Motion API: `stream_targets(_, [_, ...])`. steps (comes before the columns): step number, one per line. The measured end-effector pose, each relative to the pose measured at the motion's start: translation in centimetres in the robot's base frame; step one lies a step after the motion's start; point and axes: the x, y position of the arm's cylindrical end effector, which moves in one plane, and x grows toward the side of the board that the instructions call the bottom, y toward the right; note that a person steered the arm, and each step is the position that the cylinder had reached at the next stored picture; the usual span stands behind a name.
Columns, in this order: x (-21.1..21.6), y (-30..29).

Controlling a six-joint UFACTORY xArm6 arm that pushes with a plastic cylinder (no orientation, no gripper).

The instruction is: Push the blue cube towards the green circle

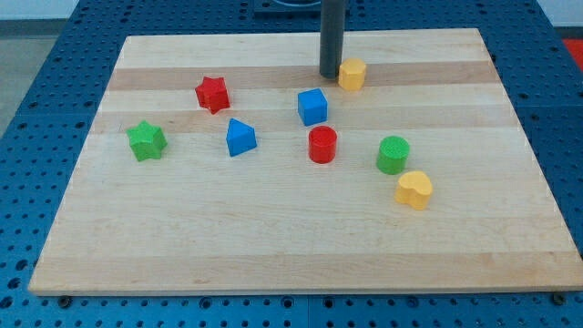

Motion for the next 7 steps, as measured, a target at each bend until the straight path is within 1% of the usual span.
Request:
stream_targets(2, [0.0,0.8])
stream_targets(3, [0.5,-0.3])
stream_targets(5, [1.8,-8.0])
stream_targets(6, [2.9,-9.3])
stream_targets(7, [4.3,-8.6])
